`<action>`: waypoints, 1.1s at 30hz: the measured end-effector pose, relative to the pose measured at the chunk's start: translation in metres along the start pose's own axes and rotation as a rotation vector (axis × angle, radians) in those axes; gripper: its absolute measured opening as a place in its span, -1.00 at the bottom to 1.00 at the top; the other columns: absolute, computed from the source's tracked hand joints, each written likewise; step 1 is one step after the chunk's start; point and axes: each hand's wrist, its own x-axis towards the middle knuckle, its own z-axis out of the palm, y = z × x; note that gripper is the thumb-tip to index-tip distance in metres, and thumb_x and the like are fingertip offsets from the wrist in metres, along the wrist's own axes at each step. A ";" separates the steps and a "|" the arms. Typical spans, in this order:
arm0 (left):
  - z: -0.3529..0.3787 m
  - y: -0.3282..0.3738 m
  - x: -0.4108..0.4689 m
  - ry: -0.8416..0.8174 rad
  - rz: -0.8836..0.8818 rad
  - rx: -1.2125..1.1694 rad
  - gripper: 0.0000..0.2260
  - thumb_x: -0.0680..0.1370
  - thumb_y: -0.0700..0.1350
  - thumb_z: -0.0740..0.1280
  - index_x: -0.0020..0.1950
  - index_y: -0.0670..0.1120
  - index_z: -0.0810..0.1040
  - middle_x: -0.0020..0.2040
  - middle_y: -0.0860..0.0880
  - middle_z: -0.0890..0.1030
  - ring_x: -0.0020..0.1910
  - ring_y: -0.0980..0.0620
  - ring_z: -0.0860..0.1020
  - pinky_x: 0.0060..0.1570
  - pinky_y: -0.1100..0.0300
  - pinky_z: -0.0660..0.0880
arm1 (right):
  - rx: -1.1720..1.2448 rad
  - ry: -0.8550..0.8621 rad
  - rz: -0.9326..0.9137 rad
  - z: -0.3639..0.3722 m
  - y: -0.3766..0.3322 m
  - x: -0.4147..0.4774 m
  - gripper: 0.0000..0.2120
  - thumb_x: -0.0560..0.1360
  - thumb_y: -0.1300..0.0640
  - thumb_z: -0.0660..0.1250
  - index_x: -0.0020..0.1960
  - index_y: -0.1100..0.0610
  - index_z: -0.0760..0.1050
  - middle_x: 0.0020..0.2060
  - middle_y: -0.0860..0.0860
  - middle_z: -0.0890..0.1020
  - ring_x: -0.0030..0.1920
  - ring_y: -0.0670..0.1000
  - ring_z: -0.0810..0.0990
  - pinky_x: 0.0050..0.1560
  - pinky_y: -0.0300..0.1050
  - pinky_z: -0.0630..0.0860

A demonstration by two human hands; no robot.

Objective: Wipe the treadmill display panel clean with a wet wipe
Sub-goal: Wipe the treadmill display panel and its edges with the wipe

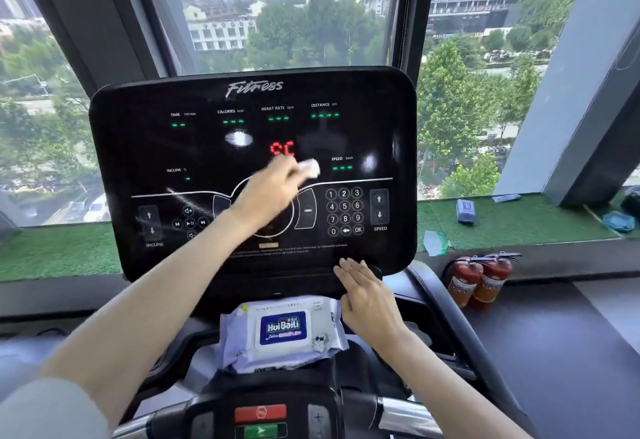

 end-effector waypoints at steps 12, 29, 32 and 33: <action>0.029 0.017 -0.077 -0.181 0.239 -0.055 -0.59 0.45 -0.31 0.36 0.28 -0.13 0.44 -0.16 -0.08 0.42 -0.24 0.00 0.45 -0.42 0.10 0.52 | -0.095 0.108 0.019 -0.001 -0.007 0.014 -0.80 0.16 0.40 0.41 -0.24 0.22 0.62 -0.32 0.06 0.67 -0.28 0.04 0.64 -0.36 -0.23 0.53; -0.078 0.010 -0.098 -0.059 -1.210 -1.525 -0.76 0.51 -0.36 0.20 0.06 -0.18 0.59 -0.24 -0.02 0.61 -0.21 0.04 0.54 -0.21 0.12 0.50 | 1.234 -0.306 0.624 -0.018 -0.092 0.103 -0.78 0.51 0.24 0.28 0.14 0.09 0.52 -0.17 0.07 0.67 -0.11 -0.02 0.65 -0.02 -0.18 0.56; -0.079 0.008 -0.113 -0.159 -1.174 -1.616 -0.75 0.52 -0.34 0.21 0.15 -0.21 0.56 -0.05 -0.14 0.61 -0.07 -0.04 0.56 -0.17 0.09 0.55 | 1.429 -0.348 0.699 -0.018 -0.105 0.110 -0.89 0.51 0.21 0.30 0.02 0.17 0.55 -0.17 0.11 0.67 -0.14 0.02 0.64 -0.06 -0.07 0.58; -0.080 0.006 -0.116 -0.172 -1.171 -1.600 -0.76 0.52 -0.34 0.22 0.14 -0.19 0.57 -0.04 -0.15 0.61 -0.06 -0.04 0.57 -0.18 0.10 0.55 | 1.444 -0.337 0.706 -0.017 -0.108 0.111 -0.92 0.50 0.23 0.31 -0.03 0.19 0.55 -0.21 0.11 0.65 -0.18 0.01 0.63 -0.11 -0.09 0.57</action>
